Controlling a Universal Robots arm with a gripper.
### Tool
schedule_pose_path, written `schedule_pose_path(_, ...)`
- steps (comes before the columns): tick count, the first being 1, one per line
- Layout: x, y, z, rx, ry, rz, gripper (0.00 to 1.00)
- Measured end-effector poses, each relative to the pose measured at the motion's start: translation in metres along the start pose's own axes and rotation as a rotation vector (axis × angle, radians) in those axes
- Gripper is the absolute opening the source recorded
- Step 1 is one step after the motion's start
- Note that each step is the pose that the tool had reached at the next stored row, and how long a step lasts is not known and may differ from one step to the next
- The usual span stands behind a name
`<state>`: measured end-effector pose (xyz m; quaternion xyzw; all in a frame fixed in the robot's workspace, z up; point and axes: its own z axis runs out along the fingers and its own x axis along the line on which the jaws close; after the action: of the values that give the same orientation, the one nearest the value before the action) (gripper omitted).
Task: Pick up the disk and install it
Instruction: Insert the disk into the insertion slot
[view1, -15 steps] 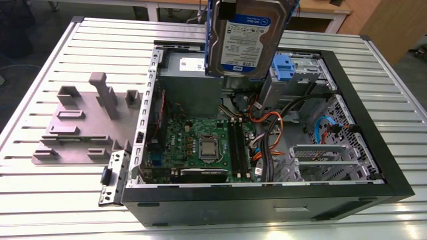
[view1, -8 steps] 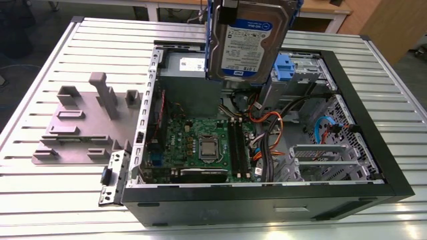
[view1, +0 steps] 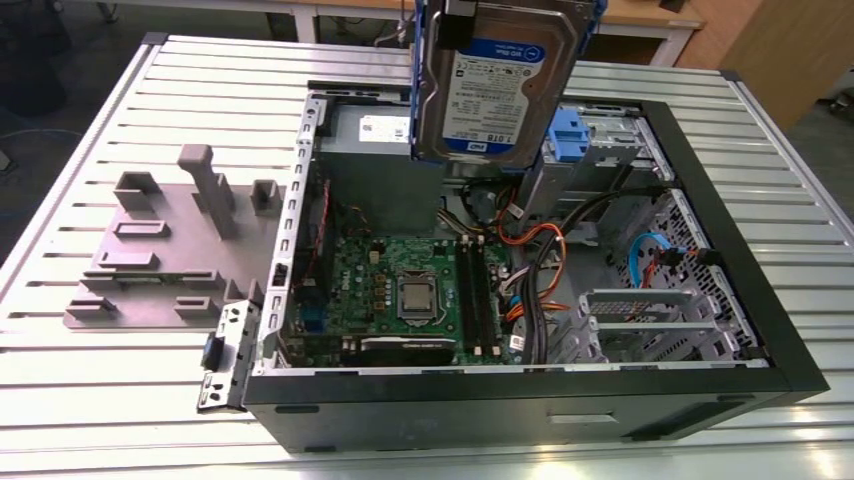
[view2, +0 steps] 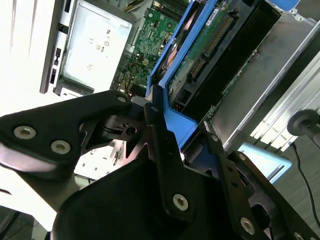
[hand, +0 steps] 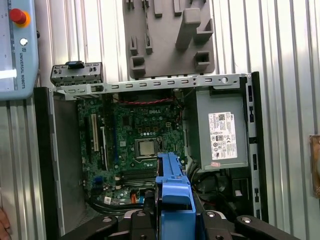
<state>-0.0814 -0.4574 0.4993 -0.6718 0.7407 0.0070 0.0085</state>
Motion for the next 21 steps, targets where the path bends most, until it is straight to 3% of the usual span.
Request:
schedule_pose_path(6,0.002,-0.0003,0.0,0.0001,0.0002,0.0,0.36)
schedule_pose_path(15,0.0148,-0.0014,0.0009,0.0,0.0003,0.0,0.36)
schedule_pose_path(21,0.016,-0.0022,0.0024,-0.0001,0.0002,-0.007,0.36)
